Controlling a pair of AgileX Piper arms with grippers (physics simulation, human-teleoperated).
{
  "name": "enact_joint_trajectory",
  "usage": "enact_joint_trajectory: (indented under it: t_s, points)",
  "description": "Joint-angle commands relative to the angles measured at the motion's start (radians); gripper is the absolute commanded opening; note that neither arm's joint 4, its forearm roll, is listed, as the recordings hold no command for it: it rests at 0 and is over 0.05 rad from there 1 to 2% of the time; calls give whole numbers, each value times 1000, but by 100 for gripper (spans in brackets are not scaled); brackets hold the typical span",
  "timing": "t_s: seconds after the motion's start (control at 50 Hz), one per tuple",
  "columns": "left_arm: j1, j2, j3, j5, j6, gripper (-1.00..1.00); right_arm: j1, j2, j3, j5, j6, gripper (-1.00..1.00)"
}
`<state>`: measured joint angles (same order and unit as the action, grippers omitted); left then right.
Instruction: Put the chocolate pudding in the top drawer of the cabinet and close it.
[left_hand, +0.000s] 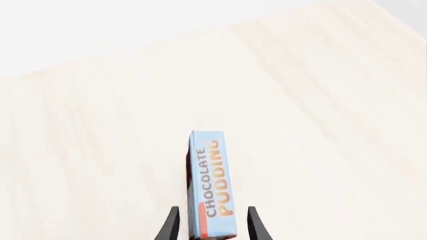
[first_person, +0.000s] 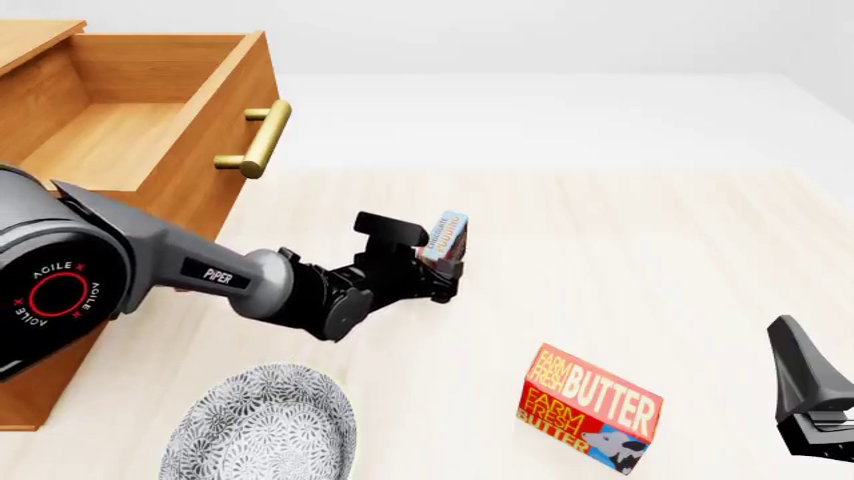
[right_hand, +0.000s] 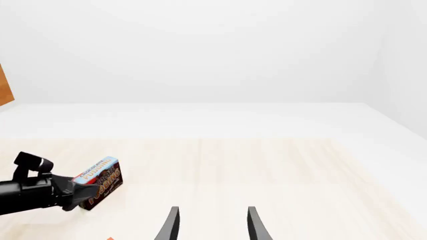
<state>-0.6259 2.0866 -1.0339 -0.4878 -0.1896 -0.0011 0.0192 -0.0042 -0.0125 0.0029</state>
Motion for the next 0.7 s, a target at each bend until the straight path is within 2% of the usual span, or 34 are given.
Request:
enact_joint_trajectory:
  t_s: [0.02,0.14,0.16,0.3,0.7]
  points:
    - [-1,1,-8,1,4,100,0,0,0,0,0,100]
    - [-7,1,-4,-2,4,100,0,0,0,0,0,100]
    - [-9,2,-4,-1,4,-100,0,0,0,0,0,100]
    - [-39,-2,7,-12,-13,-100,0,0,0,0,0,100]
    - [-40,-81,64,-23,-6,-100,0,0,0,0,0,100]
